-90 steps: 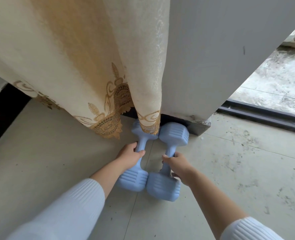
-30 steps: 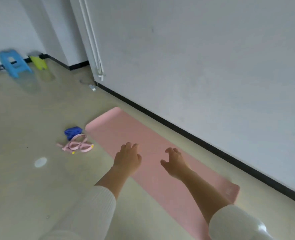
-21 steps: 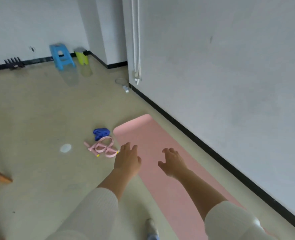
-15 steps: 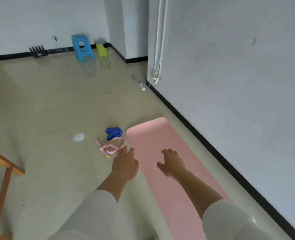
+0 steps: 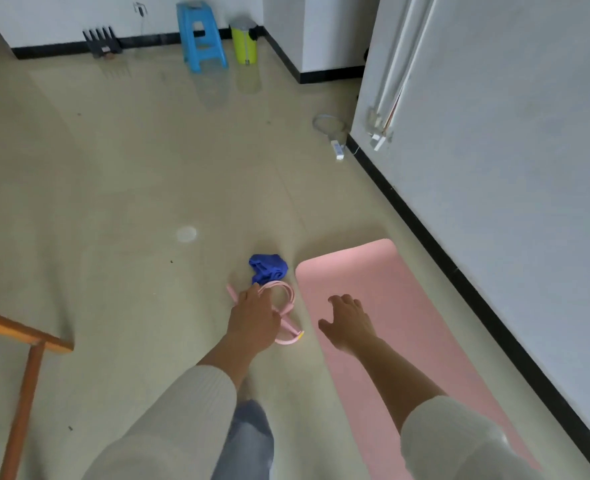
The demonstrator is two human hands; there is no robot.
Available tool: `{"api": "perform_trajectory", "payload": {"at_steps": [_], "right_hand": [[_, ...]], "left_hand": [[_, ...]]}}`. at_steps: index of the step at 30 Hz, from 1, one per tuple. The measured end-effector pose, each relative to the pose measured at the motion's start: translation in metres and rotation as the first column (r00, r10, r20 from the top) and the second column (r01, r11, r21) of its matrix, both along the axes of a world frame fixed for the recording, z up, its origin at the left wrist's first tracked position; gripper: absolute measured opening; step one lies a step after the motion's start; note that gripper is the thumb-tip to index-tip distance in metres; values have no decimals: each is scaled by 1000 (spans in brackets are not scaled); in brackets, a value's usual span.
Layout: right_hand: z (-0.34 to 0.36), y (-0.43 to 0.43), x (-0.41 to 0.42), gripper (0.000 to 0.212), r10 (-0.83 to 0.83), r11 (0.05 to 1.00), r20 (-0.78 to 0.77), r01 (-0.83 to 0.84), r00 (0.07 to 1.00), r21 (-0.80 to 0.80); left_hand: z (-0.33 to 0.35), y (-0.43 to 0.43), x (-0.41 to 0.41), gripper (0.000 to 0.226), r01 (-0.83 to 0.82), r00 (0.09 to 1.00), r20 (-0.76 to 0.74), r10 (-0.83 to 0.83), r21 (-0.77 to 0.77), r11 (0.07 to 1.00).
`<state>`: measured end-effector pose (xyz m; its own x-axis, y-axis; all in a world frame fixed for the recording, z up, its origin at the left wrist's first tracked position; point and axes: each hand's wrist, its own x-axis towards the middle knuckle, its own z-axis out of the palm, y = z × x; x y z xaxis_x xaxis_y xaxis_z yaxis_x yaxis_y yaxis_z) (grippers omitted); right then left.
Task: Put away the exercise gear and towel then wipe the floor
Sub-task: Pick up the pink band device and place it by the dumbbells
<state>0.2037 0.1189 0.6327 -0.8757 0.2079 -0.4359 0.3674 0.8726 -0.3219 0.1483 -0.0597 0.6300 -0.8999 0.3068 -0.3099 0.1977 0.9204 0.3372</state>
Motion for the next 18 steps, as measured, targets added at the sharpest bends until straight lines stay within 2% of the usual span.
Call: {"api": "perform_trajectory", "payload": {"at_steps": [3,5,7,10,14,18], "right_hand": [[-26,-19,-62,54,-42,998,86,45,995,-32],[-47,-27,-100,53,-42,998,125,46,991,-32],[-71,-32,-137,53,-42,998,135,48,990,-37],[-116,-37,-187,53,-55,995,116,64,992,-79],[-216,-39,-231,50,-25,995,166,40,986,-90],[-352,-35,-256,52,15,998,254,2,967,-67]], "left_hand": [[-21,-21,-64,46,24,998,56,-24,13,1000],[-40,-36,-105,48,50,995,93,-45,-53,997],[-64,-48,-144,48,29,991,135,-15,-100,995],[-113,-51,-195,47,-17,984,178,33,-87,996],[-216,-50,-237,49,-30,977,209,40,-50,998],[-349,-52,-260,48,-67,966,248,80,-57,996]]}}
